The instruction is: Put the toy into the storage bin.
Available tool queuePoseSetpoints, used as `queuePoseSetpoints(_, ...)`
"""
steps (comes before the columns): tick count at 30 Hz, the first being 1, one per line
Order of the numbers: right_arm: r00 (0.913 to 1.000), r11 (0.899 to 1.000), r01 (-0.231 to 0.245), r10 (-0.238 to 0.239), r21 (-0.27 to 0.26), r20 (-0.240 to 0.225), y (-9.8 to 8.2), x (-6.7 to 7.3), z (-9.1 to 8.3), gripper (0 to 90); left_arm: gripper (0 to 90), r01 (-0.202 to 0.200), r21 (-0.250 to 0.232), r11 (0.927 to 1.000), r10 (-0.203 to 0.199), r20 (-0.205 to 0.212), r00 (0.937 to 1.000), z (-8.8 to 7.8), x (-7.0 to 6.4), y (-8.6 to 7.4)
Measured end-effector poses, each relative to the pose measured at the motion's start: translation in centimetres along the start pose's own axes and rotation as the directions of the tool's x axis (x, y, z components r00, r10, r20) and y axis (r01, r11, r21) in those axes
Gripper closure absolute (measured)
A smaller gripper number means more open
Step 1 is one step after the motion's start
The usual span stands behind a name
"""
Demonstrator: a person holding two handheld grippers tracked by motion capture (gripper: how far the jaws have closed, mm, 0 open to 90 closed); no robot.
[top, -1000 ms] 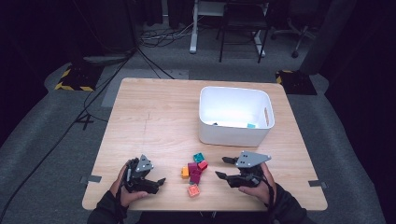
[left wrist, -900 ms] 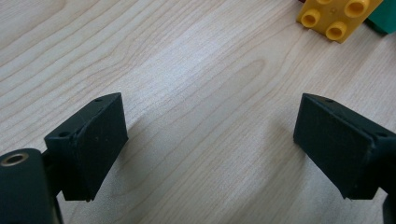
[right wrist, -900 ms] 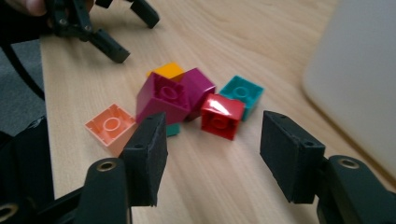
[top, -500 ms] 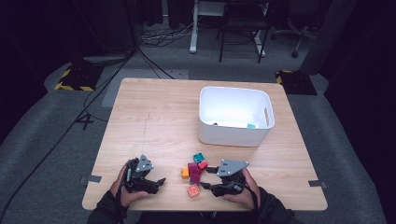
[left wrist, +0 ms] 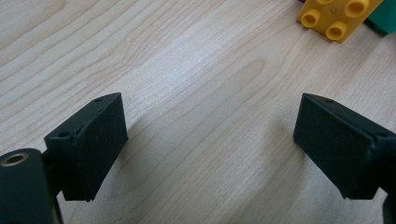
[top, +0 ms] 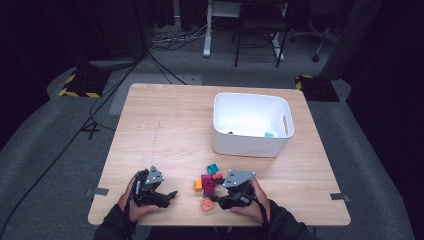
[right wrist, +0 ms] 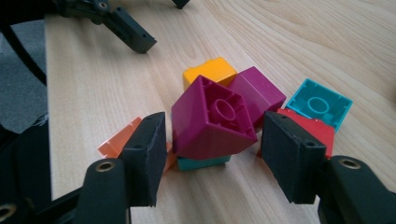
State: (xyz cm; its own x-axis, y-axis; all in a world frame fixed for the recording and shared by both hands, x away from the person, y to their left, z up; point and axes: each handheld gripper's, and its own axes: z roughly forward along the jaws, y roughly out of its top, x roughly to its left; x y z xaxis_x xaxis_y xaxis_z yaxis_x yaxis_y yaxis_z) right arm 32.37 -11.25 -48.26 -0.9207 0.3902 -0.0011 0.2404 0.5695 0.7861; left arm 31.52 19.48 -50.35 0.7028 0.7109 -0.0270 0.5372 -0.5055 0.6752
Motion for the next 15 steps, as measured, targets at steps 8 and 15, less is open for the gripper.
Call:
queuePoseSetpoints(8, 0.9997, 1.000, -0.019, 0.019, 0.006, -0.015, 0.08, -0.21, 0.71, 41.3, 10.0, 0.000, 0.000, 1.0000, 0.000, 0.000, 1.0000, 0.00, 0.00, 0.00)
queuePoseSetpoints(15, 0.9989, 0.999, -0.037, 0.037, -0.010, -0.028, 0.17, -0.46, 0.84, 45.5, 10.0, 0.000, 0.000, 1.0000, 0.000, 0.000, 1.0000, 0.00, 0.00, 0.00)
